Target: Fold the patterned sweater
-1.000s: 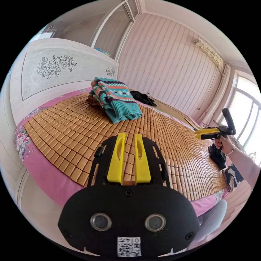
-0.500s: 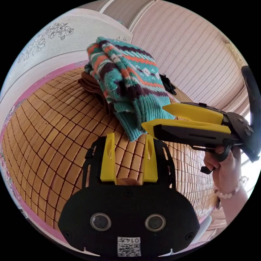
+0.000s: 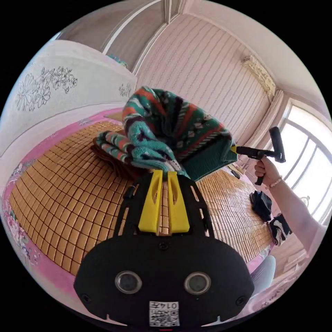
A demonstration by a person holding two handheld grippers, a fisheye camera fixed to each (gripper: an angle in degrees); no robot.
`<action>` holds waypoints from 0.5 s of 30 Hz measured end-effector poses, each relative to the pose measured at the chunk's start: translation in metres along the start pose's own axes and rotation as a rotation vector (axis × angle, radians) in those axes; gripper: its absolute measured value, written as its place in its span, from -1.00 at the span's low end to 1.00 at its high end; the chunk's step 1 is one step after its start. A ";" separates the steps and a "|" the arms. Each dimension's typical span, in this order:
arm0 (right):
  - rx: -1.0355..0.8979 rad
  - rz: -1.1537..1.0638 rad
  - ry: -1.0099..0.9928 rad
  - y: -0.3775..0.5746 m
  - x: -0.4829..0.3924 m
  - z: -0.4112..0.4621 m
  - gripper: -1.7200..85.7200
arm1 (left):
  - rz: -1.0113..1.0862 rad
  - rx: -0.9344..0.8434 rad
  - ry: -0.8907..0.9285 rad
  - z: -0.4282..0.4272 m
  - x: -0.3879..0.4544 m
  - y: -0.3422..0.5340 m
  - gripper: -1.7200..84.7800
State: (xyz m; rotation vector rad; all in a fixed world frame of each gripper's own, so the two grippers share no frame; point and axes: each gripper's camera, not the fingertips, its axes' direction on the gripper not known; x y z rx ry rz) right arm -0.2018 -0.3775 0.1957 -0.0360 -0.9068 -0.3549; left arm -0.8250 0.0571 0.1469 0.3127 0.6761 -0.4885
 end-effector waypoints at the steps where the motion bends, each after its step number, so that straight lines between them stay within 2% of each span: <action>1: 0.024 0.023 -0.021 0.030 0.013 -0.039 -0.92 | 0.014 0.020 0.025 -0.017 0.010 0.006 -0.96; 3: 0.062 0.036 -0.051 0.086 0.028 -0.096 -0.92 | 0.051 0.039 0.134 -0.081 0.050 0.047 -0.96; 5: 0.098 0.086 -0.097 0.187 0.041 -0.158 -0.92 | 0.047 0.023 0.220 -0.118 0.076 0.096 -0.96; 6: 0.108 0.105 -0.107 0.216 0.044 -0.170 -0.92 | 0.023 -0.001 0.279 -0.134 0.090 0.136 -0.95; 8: 0.086 0.227 -0.139 0.340 0.054 -0.197 -0.92 | -0.061 -0.048 0.364 -0.144 0.104 0.200 -0.95; 9: 0.075 0.273 -0.145 0.371 0.058 -0.198 -0.92 | -0.123 -0.135 0.402 -0.142 0.112 0.238 -0.95; 11: 0.020 0.496 -0.136 0.487 0.073 -0.193 -0.92 | -0.166 -0.235 0.361 -0.138 0.126 0.286 -0.95; 15: 0.056 0.690 -0.172 0.594 0.071 -0.193 -0.93 | -0.251 -0.257 0.247 -0.156 0.132 0.315 -0.94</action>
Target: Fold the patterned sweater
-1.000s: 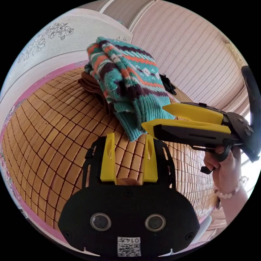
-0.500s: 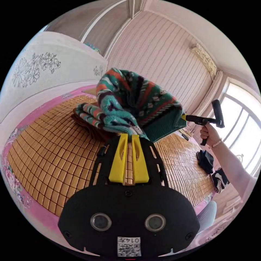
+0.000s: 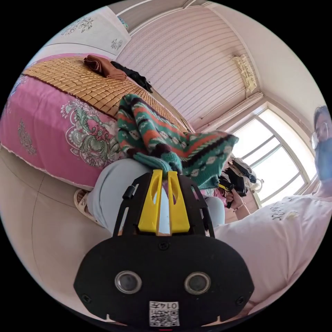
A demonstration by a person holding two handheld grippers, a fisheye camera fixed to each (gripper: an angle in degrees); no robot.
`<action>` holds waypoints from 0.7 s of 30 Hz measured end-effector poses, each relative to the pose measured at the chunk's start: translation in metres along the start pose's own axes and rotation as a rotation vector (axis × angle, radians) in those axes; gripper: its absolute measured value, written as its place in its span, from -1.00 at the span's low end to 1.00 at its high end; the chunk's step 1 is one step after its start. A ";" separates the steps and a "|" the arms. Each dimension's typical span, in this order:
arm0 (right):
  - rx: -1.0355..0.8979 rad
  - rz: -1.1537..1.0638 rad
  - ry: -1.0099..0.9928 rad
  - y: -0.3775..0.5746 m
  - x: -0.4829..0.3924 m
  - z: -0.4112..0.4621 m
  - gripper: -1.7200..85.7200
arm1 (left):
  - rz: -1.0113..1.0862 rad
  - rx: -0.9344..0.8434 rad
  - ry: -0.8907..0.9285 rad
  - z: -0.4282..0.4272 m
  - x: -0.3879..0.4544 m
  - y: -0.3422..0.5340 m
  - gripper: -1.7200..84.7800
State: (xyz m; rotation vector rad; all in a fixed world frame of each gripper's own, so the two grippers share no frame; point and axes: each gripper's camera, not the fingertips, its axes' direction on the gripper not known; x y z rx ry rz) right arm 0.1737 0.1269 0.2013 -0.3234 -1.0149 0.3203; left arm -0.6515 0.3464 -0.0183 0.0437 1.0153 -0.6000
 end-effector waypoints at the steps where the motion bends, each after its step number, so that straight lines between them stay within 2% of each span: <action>1: 0.001 0.013 -0.009 0.014 0.008 -0.004 -0.93 | 0.006 0.010 -0.009 -0.004 0.002 0.000 -0.94; 6: -0.047 -0.044 0.093 0.047 0.019 -0.015 -0.93 | 0.050 -0.033 -0.120 -0.004 0.017 -0.005 -0.91; 8: -0.033 -0.050 0.056 0.059 0.024 -0.021 -0.92 | 0.031 -0.033 -0.110 -0.003 0.018 -0.002 -0.90; 10: -0.038 -0.038 0.102 0.067 0.029 -0.029 -0.92 | -0.001 -0.038 -0.106 -0.004 0.016 0.001 -0.91; 15: 0.091 -0.023 0.066 0.090 0.044 -0.070 -0.88 | -0.077 0.050 -0.050 -0.027 0.000 0.014 -0.97; 17: 0.082 -0.008 0.012 0.091 0.054 -0.074 -0.69 | -0.077 0.044 -0.067 -0.024 0.002 0.018 -0.95; 21: 0.070 0.017 0.059 0.088 0.061 -0.065 -0.60 | -0.035 -0.035 -0.100 0.008 0.018 0.020 -0.77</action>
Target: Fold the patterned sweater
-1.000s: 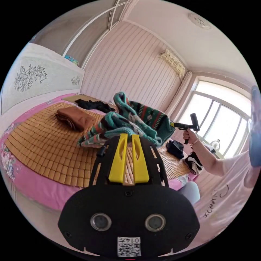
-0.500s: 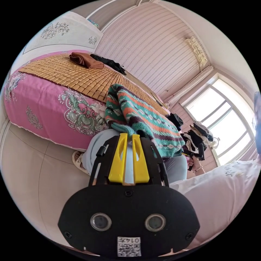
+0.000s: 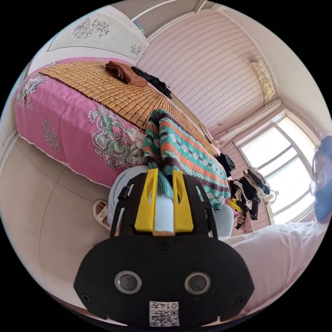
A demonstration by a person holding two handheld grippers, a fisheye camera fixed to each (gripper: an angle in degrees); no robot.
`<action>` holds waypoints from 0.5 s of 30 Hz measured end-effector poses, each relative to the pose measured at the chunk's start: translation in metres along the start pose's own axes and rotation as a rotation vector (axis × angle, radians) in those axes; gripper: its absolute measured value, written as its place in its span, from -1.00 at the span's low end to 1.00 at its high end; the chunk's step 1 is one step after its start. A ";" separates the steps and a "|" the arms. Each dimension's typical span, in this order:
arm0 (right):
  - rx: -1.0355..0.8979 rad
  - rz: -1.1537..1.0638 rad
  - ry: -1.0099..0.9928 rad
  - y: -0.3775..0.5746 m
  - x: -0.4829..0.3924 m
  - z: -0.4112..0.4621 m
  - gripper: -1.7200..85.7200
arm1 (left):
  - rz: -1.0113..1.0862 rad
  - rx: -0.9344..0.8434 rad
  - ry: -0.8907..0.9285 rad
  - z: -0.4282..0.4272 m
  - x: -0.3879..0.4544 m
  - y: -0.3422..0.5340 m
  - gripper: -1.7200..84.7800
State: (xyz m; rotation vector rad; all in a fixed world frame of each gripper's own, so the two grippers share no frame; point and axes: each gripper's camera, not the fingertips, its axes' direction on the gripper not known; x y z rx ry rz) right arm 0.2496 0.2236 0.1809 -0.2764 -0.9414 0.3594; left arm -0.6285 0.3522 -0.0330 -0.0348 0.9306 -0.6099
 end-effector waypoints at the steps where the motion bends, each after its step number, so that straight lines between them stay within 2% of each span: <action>1: 0.002 0.007 0.014 -0.002 0.001 0.004 -0.61 | 0.009 -0.016 0.006 0.006 0.003 -0.001 -0.75; 5: -0.006 0.008 -0.042 -0.011 0.005 0.015 -0.71 | 0.054 -0.110 0.009 0.051 0.018 -0.008 -0.71; 10: -0.017 -0.069 -0.044 -0.014 -0.001 0.008 -0.80 | 0.121 -0.237 -0.100 0.078 0.030 -0.011 -0.79; 15: 0.083 -0.178 -0.107 -0.014 -0.017 -0.020 -0.88 | 0.190 -0.152 -0.016 0.062 0.058 -0.013 -0.82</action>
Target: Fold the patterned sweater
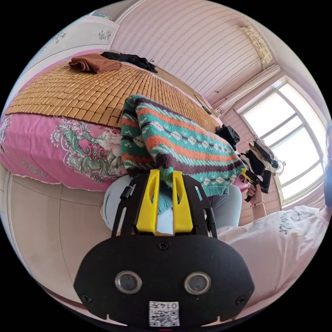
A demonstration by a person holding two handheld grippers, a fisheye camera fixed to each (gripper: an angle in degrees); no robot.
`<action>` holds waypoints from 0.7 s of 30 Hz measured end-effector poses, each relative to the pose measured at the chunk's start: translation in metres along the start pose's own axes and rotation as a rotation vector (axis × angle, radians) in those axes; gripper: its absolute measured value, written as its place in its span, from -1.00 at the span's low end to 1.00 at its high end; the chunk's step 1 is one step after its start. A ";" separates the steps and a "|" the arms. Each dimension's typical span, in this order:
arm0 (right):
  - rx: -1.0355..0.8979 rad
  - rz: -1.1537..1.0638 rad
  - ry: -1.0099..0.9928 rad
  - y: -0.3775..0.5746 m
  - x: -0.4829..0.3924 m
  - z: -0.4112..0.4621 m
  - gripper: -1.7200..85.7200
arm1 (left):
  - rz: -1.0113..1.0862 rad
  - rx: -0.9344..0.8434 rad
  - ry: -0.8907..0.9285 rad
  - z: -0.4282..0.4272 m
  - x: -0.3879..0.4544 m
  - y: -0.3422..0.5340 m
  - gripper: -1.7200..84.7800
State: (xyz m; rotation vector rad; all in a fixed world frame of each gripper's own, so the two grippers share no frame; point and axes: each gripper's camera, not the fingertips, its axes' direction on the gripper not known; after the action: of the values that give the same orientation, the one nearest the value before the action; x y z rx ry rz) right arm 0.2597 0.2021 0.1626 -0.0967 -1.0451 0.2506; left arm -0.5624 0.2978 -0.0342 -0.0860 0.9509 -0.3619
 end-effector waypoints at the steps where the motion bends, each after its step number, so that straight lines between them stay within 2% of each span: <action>1: 0.045 -0.032 -0.011 -0.005 -0.006 -0.008 -0.88 | 0.027 0.020 0.009 -0.004 0.005 -0.003 -0.82; 3: 0.101 -0.078 -0.017 -0.017 -0.014 -0.017 -0.89 | 0.186 0.111 0.059 -0.016 0.024 -0.020 -0.82; 8: 0.192 -0.198 -0.059 -0.105 -0.023 -0.022 -0.89 | 0.252 0.173 0.215 -0.002 0.028 -0.115 -0.82; 10: 0.220 -0.186 -0.022 -0.148 -0.020 -0.011 -0.88 | 0.195 0.266 0.125 0.009 0.025 -0.161 -0.81; 12: 0.238 -0.099 0.025 -0.184 -0.006 0.009 -0.87 | 0.003 0.363 0.062 0.021 0.010 -0.201 -0.78; 14: 0.202 0.035 0.096 -0.209 0.012 0.032 -0.85 | -0.027 0.459 0.048 0.018 0.015 -0.204 -0.79; 15: 0.201 0.028 0.109 -0.209 0.011 0.035 -0.85 | 0.021 0.517 0.041 0.015 0.028 -0.194 -0.79; 19: 0.166 -0.165 0.150 -0.165 -0.014 0.052 -0.87 | 0.221 0.429 -0.102 0.052 0.081 -0.142 -0.82; 21: 0.103 -0.167 0.131 -0.139 -0.013 0.066 -0.87 | 0.354 0.257 -0.130 0.115 0.118 -0.106 -0.80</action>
State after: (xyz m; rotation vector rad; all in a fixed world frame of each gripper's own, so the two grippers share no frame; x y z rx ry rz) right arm 0.2181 0.0615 0.2121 0.0662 -0.9026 0.1436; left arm -0.4355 0.1484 -0.0354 0.2879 0.7666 -0.1466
